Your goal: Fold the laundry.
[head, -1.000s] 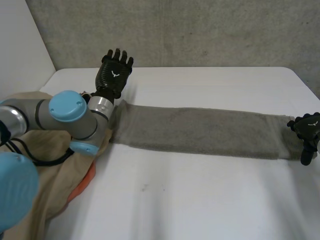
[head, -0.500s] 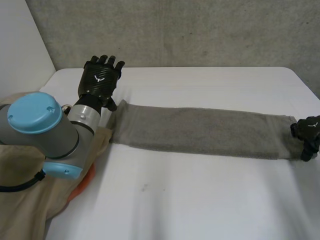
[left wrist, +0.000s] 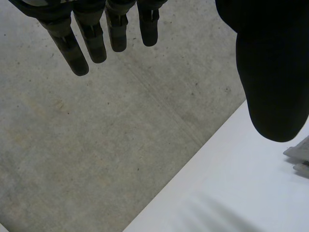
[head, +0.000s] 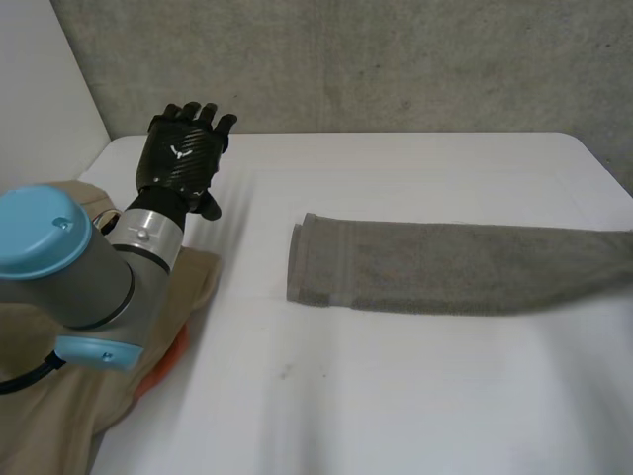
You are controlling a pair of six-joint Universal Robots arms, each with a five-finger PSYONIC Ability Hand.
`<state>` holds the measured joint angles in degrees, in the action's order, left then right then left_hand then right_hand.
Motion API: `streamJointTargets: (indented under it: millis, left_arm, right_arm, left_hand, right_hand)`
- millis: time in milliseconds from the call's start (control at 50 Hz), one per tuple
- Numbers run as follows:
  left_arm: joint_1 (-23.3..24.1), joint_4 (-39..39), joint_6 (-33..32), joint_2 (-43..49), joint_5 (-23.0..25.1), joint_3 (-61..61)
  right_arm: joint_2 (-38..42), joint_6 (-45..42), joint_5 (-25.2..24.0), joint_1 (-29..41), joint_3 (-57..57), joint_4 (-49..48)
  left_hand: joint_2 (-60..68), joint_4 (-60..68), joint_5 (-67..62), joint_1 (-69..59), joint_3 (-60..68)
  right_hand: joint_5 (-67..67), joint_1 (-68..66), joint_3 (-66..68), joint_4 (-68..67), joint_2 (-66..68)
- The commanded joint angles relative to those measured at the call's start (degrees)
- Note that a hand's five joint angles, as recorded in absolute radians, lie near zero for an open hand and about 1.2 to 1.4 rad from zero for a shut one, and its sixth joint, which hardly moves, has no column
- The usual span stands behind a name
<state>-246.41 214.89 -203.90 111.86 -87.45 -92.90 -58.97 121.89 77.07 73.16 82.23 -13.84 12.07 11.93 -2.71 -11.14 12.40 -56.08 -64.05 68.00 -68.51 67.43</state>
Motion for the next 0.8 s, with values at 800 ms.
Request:
streamJointTargets:
  millis: [800]
  left_arm:
    - [6.2, 0.5, -0.1, -0.8, -0.3, 0.8]
  right_arm:
    - [-3.1, 28.6, 0.3, 35.5, 7.0, 5.9]
  left_hand:
    - [-2.0, -1.9, 2.7, 1.1, -2.3]
  right_hand:
    - [53.1, 51.1, -55.1, 55.6, -54.5]
